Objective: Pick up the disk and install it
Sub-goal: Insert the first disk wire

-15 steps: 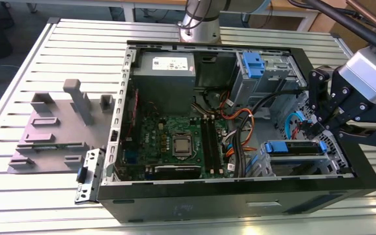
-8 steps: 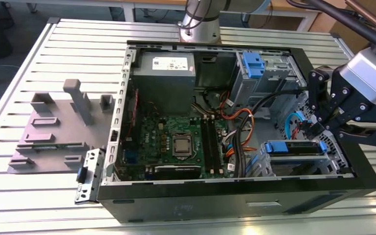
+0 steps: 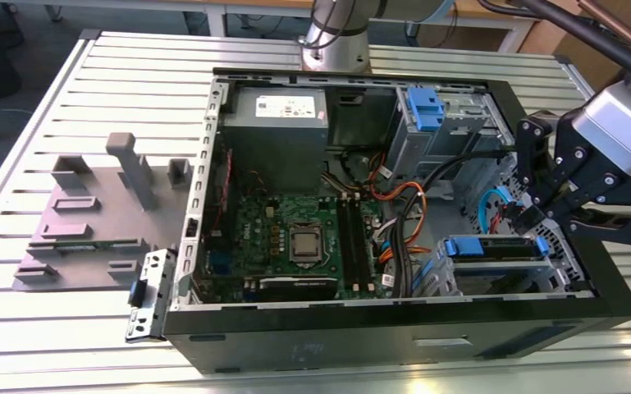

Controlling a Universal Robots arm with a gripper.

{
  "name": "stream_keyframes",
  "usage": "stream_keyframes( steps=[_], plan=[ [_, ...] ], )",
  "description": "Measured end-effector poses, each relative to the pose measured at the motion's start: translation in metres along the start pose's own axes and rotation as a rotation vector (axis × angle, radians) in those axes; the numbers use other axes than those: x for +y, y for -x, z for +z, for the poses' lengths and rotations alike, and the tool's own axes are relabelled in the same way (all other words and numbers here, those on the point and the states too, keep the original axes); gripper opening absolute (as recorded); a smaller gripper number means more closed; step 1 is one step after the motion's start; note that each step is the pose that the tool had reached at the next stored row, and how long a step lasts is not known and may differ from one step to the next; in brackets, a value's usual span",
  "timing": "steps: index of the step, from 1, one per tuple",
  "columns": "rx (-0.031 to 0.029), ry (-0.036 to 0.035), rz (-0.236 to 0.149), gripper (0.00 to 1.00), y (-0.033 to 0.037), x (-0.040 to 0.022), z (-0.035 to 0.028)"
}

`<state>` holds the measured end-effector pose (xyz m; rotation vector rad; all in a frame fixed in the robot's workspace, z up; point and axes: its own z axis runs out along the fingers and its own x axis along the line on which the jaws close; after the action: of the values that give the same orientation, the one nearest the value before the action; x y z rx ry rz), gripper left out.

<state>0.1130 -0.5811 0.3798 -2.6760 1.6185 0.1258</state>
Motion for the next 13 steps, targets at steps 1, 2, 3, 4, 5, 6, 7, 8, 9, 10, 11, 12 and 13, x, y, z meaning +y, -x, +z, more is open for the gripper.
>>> stream_keyframes(
  steps=[1,2,3,4,5,6,7,8,9,10,11,12,13],
  plan=[
    [0.0001,0.0002,-0.002,0.11,0.0000,0.0000,0.0000],
    [0.0001,0.0004,-0.005,0.11,0.0000,0.0000,0.0000],
    [0.0002,0.0006,-0.007,0.11,0.0000,0.0000,0.0000],
    [0.0003,0.0007,-0.009,0.11,0.0000,0.0000,0.0000],
    [0.0003,0.0009,-0.011,0.11,0.0000,0.0000,0.0000],
    [0.0004,0.0010,-0.014,0.11,0.0000,0.0000,0.0000],
    [0.0005,0.0012,-0.016,0.11,0.0000,0.0000,0.0000],
    [0.0006,0.0014,-0.018,0.11,0.0000,0.0000,0.0001],
    [0.0006,0.0016,-0.021,0.11,0.0000,0.0000,0.0001],
    [0.0007,0.0018,-0.023,0.11,0.0000,0.0000,0.0001],
    [0.0008,0.0019,-0.025,0.11,0.0000,0.0000,0.0001],
    [0.0009,0.0021,-0.027,0.11,0.0000,0.0000,0.0001],
    [0.0010,0.0022,-0.029,0.11,0.0000,0.0000,0.0000]
  ],
)
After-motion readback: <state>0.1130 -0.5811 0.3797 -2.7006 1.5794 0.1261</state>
